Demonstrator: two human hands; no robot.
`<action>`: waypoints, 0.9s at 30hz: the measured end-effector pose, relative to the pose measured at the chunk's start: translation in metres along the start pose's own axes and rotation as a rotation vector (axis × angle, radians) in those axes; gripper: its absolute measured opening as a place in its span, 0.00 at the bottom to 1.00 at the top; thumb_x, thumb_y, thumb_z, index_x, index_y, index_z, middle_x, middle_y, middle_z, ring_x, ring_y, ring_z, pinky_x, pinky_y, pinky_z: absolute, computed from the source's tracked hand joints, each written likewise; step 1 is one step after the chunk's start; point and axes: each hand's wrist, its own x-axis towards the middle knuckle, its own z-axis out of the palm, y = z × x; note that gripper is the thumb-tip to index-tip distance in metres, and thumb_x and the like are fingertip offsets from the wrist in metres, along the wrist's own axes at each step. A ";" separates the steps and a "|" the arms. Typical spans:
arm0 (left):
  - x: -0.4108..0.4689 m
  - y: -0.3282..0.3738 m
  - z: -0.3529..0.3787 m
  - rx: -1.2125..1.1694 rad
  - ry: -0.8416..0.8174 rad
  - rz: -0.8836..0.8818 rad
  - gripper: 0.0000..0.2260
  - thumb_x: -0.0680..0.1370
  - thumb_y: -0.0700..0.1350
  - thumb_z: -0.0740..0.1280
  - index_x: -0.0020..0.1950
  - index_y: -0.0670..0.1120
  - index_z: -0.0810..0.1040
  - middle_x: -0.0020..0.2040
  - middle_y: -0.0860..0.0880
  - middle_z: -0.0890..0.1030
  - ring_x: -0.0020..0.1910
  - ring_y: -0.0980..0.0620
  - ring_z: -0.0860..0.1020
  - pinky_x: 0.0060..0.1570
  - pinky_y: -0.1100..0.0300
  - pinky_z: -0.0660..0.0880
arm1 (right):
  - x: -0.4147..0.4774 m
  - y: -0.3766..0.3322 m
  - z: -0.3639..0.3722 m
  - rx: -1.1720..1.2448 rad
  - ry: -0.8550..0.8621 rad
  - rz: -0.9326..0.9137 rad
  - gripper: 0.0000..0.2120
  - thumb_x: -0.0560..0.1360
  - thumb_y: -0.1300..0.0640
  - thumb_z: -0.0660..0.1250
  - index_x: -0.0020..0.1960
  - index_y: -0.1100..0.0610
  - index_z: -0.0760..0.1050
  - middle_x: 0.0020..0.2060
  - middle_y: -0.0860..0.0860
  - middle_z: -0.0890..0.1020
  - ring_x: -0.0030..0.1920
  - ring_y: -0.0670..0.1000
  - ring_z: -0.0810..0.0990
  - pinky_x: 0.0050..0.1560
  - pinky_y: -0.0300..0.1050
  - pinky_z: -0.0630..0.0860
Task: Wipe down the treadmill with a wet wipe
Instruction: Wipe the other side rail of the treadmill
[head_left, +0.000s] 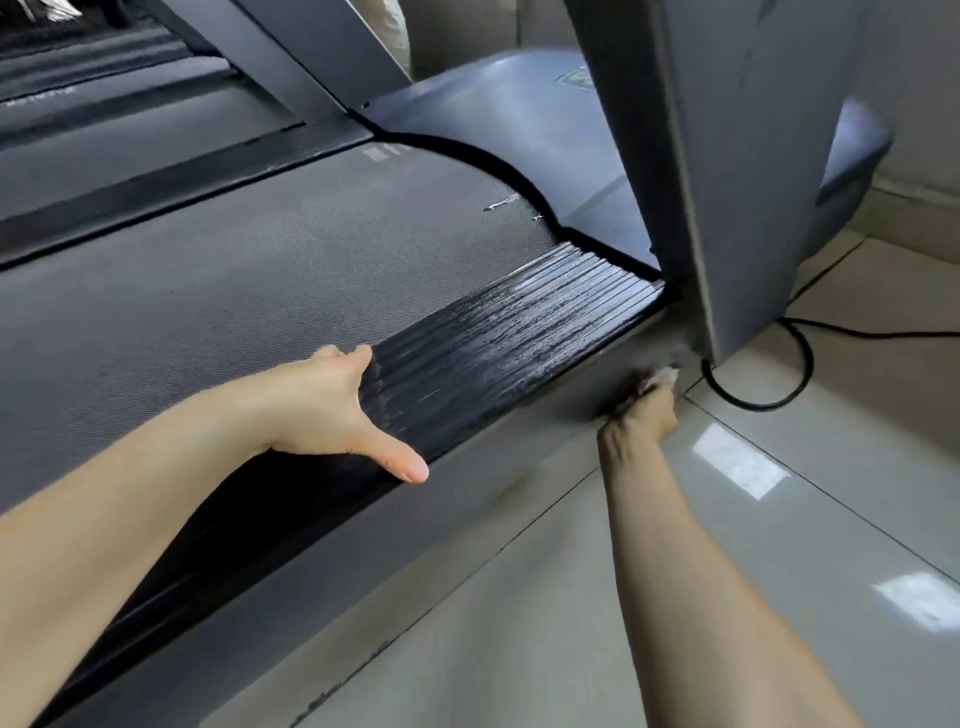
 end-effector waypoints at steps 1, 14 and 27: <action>-0.001 -0.002 0.001 0.013 0.008 0.005 0.71 0.51 0.77 0.76 0.84 0.53 0.46 0.82 0.52 0.54 0.81 0.47 0.58 0.76 0.47 0.62 | -0.013 0.011 -0.007 0.000 -0.023 0.043 0.18 0.80 0.48 0.70 0.33 0.53 0.73 0.34 0.49 0.77 0.36 0.50 0.74 0.46 0.47 0.78; -0.002 -0.013 0.002 0.089 0.047 0.051 0.72 0.50 0.82 0.70 0.85 0.52 0.46 0.84 0.48 0.52 0.82 0.41 0.56 0.78 0.41 0.59 | -0.147 0.060 -0.069 -0.092 -0.190 0.221 0.16 0.78 0.69 0.59 0.36 0.54 0.65 0.23 0.47 0.62 0.20 0.45 0.58 0.21 0.35 0.55; -0.004 -0.013 0.005 0.019 0.062 0.047 0.68 0.54 0.78 0.75 0.85 0.53 0.48 0.83 0.50 0.52 0.82 0.44 0.55 0.78 0.44 0.59 | -0.064 0.007 -0.013 -0.109 -0.073 -0.092 0.12 0.78 0.69 0.65 0.39 0.57 0.72 0.28 0.49 0.74 0.24 0.43 0.69 0.27 0.38 0.68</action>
